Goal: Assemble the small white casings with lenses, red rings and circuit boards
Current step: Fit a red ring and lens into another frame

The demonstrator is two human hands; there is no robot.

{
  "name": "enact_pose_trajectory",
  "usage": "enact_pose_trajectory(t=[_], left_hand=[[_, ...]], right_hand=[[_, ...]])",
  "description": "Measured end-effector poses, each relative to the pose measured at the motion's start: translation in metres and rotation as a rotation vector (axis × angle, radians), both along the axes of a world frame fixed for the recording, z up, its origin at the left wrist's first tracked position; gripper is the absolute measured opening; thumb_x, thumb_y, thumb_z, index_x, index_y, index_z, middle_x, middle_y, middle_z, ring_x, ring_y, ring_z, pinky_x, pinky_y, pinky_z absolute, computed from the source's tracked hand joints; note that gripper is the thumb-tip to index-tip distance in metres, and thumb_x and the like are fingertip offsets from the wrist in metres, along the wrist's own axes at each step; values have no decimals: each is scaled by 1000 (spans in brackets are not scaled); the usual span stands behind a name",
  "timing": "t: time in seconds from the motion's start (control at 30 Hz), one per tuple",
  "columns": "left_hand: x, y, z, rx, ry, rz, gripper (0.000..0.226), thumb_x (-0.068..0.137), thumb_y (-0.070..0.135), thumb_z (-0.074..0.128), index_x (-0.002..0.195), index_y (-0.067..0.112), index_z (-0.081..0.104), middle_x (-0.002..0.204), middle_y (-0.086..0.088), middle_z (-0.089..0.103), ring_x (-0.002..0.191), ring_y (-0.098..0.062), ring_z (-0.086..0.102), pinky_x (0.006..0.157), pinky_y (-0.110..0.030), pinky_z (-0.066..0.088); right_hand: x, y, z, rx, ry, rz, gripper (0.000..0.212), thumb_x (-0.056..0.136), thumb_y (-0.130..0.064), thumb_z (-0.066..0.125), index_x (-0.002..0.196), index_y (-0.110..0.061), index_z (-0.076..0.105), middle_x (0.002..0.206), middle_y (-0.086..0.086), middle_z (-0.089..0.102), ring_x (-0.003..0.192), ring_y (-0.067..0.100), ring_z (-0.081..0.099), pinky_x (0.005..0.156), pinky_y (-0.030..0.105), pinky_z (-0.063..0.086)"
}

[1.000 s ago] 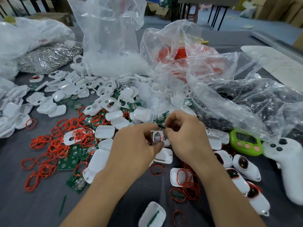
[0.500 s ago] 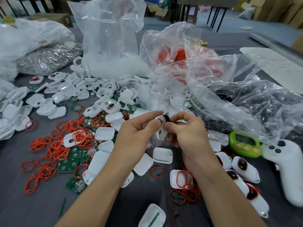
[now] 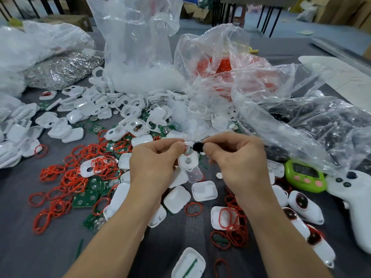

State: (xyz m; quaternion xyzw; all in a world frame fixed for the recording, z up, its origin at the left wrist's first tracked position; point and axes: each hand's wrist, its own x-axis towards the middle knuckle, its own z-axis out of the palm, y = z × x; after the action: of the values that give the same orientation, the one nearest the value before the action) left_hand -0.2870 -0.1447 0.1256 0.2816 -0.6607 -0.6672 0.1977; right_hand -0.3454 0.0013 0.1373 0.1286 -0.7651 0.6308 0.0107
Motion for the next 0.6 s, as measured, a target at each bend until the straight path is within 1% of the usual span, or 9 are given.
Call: enact_pose_trajectory(t=[0.1, 0.17, 0.23, 0.3, 0.37, 0.4, 0.43, 0.53, 0.6], left_hand=[[0, 3, 4, 49, 24, -51, 10, 89, 16, 77, 85, 22, 84, 82, -4, 80, 82, -24, 75, 80, -42, 60], [1, 5, 6, 40, 36, -112, 14, 91, 12, 75, 86, 21, 84, 83, -7, 80, 81, -23, 75, 76, -38, 62], [2, 6, 7, 18, 30, -159, 18, 92, 10, 72, 86, 22, 85, 84, -19, 78, 77, -26, 70, 77, -44, 60], [2, 7, 9, 31, 31, -188, 20, 94, 9, 70, 88, 22, 84, 89, -32, 73, 77, -34, 65, 87, -60, 57], [2, 8, 9, 29, 31, -198, 22, 95, 9, 69, 88, 23, 85, 89, -35, 71, 78, -45, 67, 90, -66, 53], [2, 7, 9, 18, 28, -203, 23, 95, 10, 69, 87, 25, 85, 88, -32, 72, 79, -49, 68, 89, -66, 54], [3, 7, 8, 8, 26, -209, 24, 95, 10, 69, 86, 27, 85, 86, -29, 74, 78, -47, 68, 87, -61, 57], [3, 4, 6, -26, 32, -226, 27, 93, 12, 70, 83, 32, 85, 83, -23, 75, 69, -25, 63, 74, -42, 57], [3, 3, 5, -34, 38, -231, 28, 93, 11, 71, 82, 34, 84, 82, -23, 75, 67, -20, 61, 70, -36, 55]], right_hand=[[9, -4, -3, 258, 218, -18, 13, 82, -14, 81, 79, -27, 81, 69, -20, 72, 61, -1, 66, 57, 8, 46], [13, -7, -4, 344, 275, -31, 12, 82, -18, 80, 83, -30, 82, 68, -20, 70, 64, 0, 65, 57, 8, 44], [13, -8, -4, 381, 271, -61, 12, 82, -21, 80, 84, -33, 82, 71, -22, 70, 65, 4, 65, 58, 13, 47], [13, -8, -4, 392, 270, -99, 11, 81, -23, 80, 83, -34, 81, 71, -21, 71, 64, 6, 65, 62, 21, 52], [14, -8, -2, 394, 283, -128, 10, 81, -23, 80, 81, -32, 82, 66, -15, 72, 63, 8, 67, 65, 30, 57], [14, -8, -1, 404, 290, -139, 9, 81, -23, 80, 81, -33, 82, 66, -14, 72, 63, 9, 67, 65, 32, 58], [15, -8, -1, 419, 293, -145, 9, 81, -24, 81, 81, -33, 82, 65, -14, 72, 64, 11, 68, 66, 34, 58], [16, -9, 1, 441, 286, -147, 7, 81, -25, 82, 81, -32, 82, 66, -12, 73, 66, 15, 69, 68, 36, 58], [16, -9, 1, 429, 282, -152, 6, 81, -24, 81, 81, -31, 82, 66, -12, 73, 66, 14, 69, 68, 35, 57]])
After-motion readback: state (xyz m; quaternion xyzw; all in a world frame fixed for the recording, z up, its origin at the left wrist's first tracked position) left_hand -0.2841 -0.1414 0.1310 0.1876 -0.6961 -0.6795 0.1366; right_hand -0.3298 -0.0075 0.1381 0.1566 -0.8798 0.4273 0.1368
